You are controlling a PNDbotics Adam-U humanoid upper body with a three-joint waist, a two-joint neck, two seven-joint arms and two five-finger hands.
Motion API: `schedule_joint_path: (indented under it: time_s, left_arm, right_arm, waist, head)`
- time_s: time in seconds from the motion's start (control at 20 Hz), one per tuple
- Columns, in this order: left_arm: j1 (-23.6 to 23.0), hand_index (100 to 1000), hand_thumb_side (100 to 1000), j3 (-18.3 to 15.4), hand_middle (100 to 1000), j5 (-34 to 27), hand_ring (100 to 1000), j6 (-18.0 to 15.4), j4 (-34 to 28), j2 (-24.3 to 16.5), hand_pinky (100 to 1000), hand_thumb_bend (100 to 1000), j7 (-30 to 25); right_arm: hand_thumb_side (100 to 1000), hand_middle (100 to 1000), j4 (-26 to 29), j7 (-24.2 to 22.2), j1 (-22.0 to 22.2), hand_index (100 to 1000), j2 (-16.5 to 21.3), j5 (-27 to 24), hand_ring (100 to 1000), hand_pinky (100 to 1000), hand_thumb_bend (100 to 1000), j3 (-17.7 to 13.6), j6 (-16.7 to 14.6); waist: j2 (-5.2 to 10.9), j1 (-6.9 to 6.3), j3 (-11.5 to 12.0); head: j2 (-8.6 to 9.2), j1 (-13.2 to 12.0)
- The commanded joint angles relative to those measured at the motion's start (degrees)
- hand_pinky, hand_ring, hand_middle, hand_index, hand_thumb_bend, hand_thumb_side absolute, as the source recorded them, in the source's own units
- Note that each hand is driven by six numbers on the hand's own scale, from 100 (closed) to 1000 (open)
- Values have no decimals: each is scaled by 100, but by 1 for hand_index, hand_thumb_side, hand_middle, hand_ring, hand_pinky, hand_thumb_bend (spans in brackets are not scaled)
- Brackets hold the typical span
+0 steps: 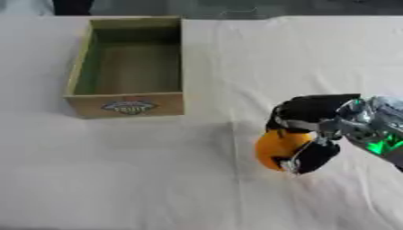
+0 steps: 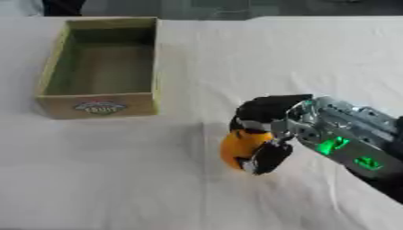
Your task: Pick up objects on the table and place them in the box.
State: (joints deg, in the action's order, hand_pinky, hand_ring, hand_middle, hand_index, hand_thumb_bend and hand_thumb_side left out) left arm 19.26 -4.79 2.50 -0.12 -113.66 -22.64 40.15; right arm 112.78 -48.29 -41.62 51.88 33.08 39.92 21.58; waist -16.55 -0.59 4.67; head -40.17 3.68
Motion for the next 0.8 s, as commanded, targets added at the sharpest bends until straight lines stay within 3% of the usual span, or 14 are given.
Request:
schedule_joint_path:
  time_s: [0.05,0.1,0.15,0.6,0.8]
  left_arm:
    - [80,877,912,-8,700,-30,703,-20,-93,-102,745,100,-1]
    - [78,877,915,-8,700,-30,703,-19,-93,-102,745,100,0]
    - [74,877,912,-8,700,-31,703,-18,-93,-102,745,100,0]
    - [47,877,913,-5,700,-31,703,-8,-93,-104,745,100,-5]
    - [52,877,913,11,700,-40,703,-4,-93,-96,745,100,-26]
  right_arm:
    - [228,507,176,-368,-170,626,190,-104,771,669,100,-250,460]
    - [280,503,179,-368,-205,622,184,-96,769,669,100,-303,454]
    - [232,502,180,-368,-259,620,179,-71,768,670,100,-354,430]
    - [250,501,181,-321,-787,624,43,216,767,681,100,-837,316]
    - [252,502,181,-309,-1117,624,-143,494,767,686,100,-987,471]
  waist:
    - [134,0,-2]
    - [139,-1,-3]
    - [145,-2,-4]
    - [193,2,-8]
    - [205,6,21]
  head:
    - [59,5]
    - [61,5]
    - [60,5]
    - [55,20]
    - [46,55]
